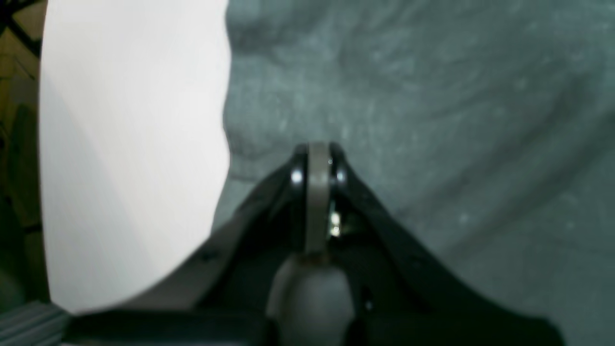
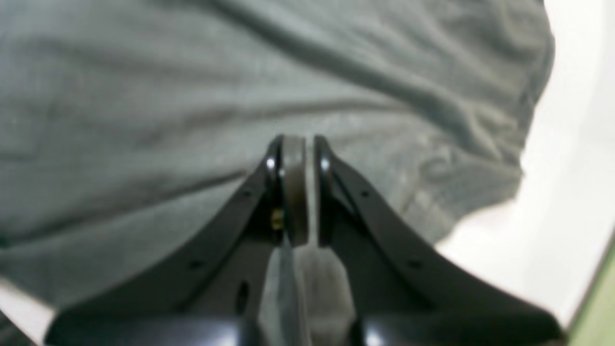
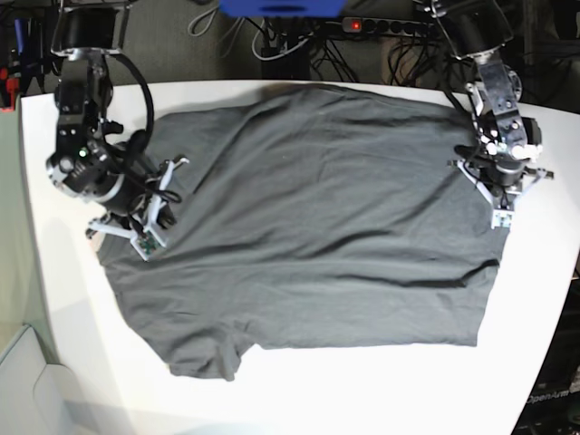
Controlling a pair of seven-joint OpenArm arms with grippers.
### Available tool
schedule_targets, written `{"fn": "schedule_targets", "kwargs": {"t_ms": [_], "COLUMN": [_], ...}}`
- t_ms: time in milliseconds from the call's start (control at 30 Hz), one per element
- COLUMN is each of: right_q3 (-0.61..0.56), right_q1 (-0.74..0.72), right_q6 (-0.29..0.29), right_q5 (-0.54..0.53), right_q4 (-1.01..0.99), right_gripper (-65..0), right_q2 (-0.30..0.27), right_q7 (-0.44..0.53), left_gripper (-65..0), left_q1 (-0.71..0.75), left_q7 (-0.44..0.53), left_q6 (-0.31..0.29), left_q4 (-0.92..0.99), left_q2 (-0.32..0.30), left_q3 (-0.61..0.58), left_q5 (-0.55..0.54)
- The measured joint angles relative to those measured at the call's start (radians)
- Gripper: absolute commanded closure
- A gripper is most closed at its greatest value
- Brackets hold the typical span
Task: Layout the t-shirt on the table in an organized manner, then fold the t-shirt properly
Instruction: 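Drag both held side edges toward the collar to straighten the shirt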
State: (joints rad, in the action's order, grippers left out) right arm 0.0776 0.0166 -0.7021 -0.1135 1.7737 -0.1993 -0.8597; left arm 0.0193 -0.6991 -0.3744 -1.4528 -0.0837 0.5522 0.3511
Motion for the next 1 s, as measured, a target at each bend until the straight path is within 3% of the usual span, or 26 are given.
{"fn": "schedule_targets", "kwargs": {"t_ms": [200,333,1000], "right_q3": [0.005,0.005,0.078], "right_q1": [0.100,0.151,0.198], "right_q6": [0.002,0.003,0.003], "right_q5": [0.000,-0.007,-0.005], "right_q4": [0.055,0.075,-0.015], "right_gripper": [-22.2,-31.0,-32.0], "right_q2": [0.024,0.033,0.016], "right_q7": [-0.098,-0.098,-0.099], "left_gripper": [-0.2,-0.2,-0.2], "left_q1": [0.021,0.016,0.016], "left_q7": [0.001,0.014,0.015], "left_q6": [0.003,0.000,0.003], "left_q4": [0.003,0.007,0.011], "left_q2": [-0.002,-0.002,-0.002], "left_q3": [0.003,0.000,0.002], "left_q5": [0.005,0.000,0.004]}}
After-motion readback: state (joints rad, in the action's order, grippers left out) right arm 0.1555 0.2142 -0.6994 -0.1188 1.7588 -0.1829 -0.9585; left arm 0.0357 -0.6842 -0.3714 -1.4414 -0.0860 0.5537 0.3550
